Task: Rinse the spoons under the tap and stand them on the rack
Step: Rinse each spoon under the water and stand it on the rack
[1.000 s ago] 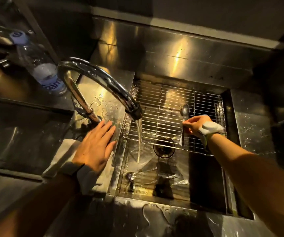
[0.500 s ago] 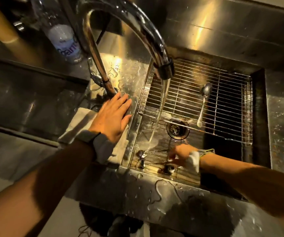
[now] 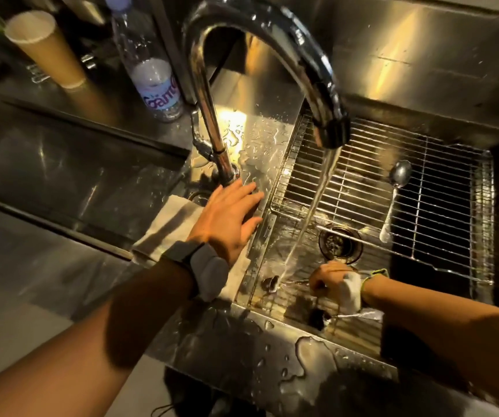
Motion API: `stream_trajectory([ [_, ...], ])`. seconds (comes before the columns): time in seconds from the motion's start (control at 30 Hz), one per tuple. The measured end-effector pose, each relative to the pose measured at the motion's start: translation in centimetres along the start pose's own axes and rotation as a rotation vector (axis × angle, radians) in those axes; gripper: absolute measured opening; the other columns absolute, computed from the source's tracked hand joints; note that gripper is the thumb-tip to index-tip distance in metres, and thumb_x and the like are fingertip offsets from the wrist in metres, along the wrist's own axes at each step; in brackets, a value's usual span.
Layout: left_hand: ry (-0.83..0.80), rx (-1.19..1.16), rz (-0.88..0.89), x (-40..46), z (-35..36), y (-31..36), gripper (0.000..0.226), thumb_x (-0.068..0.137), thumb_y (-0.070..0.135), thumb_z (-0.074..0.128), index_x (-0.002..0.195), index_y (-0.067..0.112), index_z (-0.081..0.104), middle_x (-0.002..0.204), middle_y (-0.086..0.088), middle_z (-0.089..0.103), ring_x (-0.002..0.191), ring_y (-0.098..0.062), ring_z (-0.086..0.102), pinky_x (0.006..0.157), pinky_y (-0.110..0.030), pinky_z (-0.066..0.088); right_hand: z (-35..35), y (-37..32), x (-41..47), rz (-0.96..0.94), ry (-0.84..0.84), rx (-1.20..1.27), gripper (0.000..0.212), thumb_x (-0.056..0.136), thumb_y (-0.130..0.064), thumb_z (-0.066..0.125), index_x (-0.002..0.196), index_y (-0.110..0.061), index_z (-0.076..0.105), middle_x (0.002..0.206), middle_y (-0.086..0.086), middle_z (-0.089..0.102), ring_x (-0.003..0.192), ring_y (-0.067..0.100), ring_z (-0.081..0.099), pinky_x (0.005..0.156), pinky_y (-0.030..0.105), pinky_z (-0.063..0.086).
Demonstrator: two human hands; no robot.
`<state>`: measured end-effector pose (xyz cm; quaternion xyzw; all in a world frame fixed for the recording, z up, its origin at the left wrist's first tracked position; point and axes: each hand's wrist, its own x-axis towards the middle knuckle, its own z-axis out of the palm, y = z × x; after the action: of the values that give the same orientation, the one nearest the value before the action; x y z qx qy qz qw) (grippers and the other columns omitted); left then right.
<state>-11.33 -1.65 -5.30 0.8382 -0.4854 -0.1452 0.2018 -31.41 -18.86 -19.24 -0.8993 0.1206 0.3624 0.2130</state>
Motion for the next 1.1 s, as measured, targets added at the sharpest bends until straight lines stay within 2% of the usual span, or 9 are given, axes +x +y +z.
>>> stream_trajectory([
  [0.1,0.062,-0.078,0.072,-0.5,-0.3,1.5,0.033,0.083,0.023,0.065,0.114,0.015,0.064,0.123,-0.007,0.061,0.120,-0.024,0.047,0.110,-0.048,0.034,-3.7,-0.2,-4.9,0.113,0.098,0.224,0.007,0.080,-0.028,0.070,0.083,-0.026,0.075,0.085,-0.005,0.076,0.087,0.020,0.069,0.075,0.026,0.049],
  [0.17,0.080,-0.062,0.057,-1.1,0.5,1.6,0.023,0.079,0.026,0.068,0.099,0.016,0.070,0.105,-0.005,0.067,0.105,-0.023,0.053,0.096,-0.046,0.045,-4.9,-0.7,-7.7,0.196,0.091,0.424,0.016,0.081,-0.019,0.070,0.073,-0.030,0.078,0.078,-0.008,0.076,0.088,0.023,0.067,0.076,0.023,0.049],
  [0.3,0.017,0.005,-0.002,-1.2,0.7,3.6,0.022,0.084,0.043,0.058,0.092,0.026,0.070,0.094,0.004,0.068,0.101,-0.018,0.049,0.095,-0.036,0.033,-6.9,-1.8,-12.8,0.247,0.231,0.474,0.006,0.076,-0.034,0.073,0.070,-0.032,0.075,0.063,-0.013,0.067,0.061,-0.004,0.058,0.061,0.018,0.047],
  [0.43,-0.118,0.067,-0.052,-0.1,0.7,6.2,0.034,0.085,0.057,0.044,0.098,0.034,0.065,0.093,0.005,0.069,0.097,-0.019,0.051,0.091,-0.038,0.035,-8.9,-3.3,-15.2,0.298,0.280,0.690,0.016,0.077,-0.036,0.073,0.070,-0.023,0.076,0.054,-0.012,0.066,0.049,-0.006,0.055,0.051,0.014,0.046],
  [0.57,0.022,-0.263,-0.209,0.4,-0.4,7.2,0.016,0.086,0.034,0.059,0.090,0.024,0.071,0.088,0.000,0.074,0.077,-0.015,0.061,0.078,-0.029,0.051,-9.5,-6.0,-13.7,0.267,0.347,0.953,0.010,0.078,-0.022,0.076,0.072,-0.013,0.076,0.056,-0.009,0.067,0.051,-0.002,0.058,0.051,0.011,0.045],
  [0.73,0.380,-0.173,-0.086,1.7,-3.1,5.5,0.009,0.082,0.016,0.067,0.089,0.013,0.073,0.085,-0.005,0.075,0.075,-0.016,0.067,0.070,-0.019,0.048,-11.3,-10.0,-10.0,0.181,0.514,1.171,0.011,0.079,-0.016,0.073,0.080,-0.005,0.076,0.061,-0.003,0.066,0.039,-0.006,0.051,0.042,0.007,0.039],
  [0.9,0.446,-0.130,-0.019,3.4,-5.7,4.5,0.015,0.085,0.013,0.062,0.098,0.009,0.069,0.094,-0.011,0.072,0.082,-0.021,0.066,0.079,-0.032,0.055,-13.2,-11.9,-8.2,0.166,0.651,1.262,0.017,0.078,-0.020,0.074,0.086,-0.006,0.075,0.069,0.004,0.069,0.050,0.002,0.055,0.041,0.007,0.042],
  [1.0,0.468,-0.108,-0.016,3.7,-6.2,4.9,0.015,0.085,0.011,0.061,0.097,0.006,0.069,0.092,-0.012,0.073,0.082,-0.022,0.066,0.077,-0.026,0.051,-13.7,-11.3,-9.2,0.108,0.656,1.302,0.006,0.078,-0.017,0.075,0.078,-0.011,0.074,0.067,0.003,0.068,0.050,0.004,0.055,0.044,0.012,0.044],
  [1.1,0.288,-0.191,-0.159,3.7,-5.5,6.0,0.013,0.086,0.014,0.061,0.095,0.011,0.070,0.087,-0.003,0.069,0.079,-0.018,0.062,0.071,-0.023,0.046,-13.1,-9.7,-11.2,0.128,0.556,1.224,0.008,0.080,-0.015,0.073,0.074,-0.011,0.075,0.068,0.006,0.071,0.046,0.004,0.052,0.041,0.014,0.042],
])
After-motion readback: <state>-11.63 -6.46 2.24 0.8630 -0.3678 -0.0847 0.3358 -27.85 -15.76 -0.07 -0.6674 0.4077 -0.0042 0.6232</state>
